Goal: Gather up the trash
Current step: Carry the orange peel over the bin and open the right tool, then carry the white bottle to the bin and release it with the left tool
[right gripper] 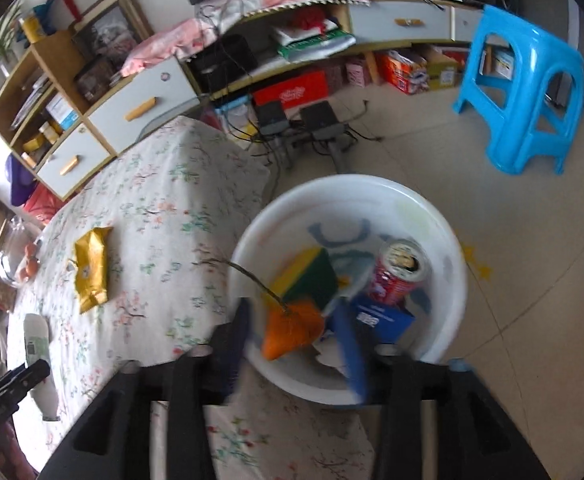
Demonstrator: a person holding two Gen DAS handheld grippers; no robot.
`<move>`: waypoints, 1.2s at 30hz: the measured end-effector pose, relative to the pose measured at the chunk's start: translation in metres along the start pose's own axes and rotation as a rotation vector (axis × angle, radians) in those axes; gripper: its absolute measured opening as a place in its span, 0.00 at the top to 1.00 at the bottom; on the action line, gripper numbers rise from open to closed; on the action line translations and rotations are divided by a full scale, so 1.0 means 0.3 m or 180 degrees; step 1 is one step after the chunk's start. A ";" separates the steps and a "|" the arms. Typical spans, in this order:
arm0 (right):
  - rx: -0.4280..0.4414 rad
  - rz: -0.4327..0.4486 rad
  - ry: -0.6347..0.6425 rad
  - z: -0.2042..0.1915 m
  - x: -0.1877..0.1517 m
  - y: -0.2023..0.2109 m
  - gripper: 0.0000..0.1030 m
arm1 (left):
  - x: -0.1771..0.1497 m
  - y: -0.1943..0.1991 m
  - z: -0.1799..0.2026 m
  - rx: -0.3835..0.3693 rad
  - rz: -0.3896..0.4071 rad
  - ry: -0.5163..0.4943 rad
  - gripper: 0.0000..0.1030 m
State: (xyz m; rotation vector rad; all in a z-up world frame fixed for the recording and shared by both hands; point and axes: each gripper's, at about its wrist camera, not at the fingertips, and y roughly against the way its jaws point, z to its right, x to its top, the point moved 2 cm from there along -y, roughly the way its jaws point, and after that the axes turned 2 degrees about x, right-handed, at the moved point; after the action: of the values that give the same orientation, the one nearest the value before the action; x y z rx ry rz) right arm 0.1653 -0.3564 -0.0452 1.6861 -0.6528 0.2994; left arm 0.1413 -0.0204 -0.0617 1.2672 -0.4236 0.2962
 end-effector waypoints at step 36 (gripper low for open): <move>-0.0264 0.0326 -0.0298 0.356 0.004 0.191 0.25 | 0.191 -0.272 0.657 -0.0572 -0.0024 -0.0840 0.21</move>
State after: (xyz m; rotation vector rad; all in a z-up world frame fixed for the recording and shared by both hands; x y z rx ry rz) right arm 0.1171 -0.4650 -0.0220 1.5976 -0.8121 0.2636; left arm 0.2001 -0.2332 -0.0579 1.1341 -0.6561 0.0813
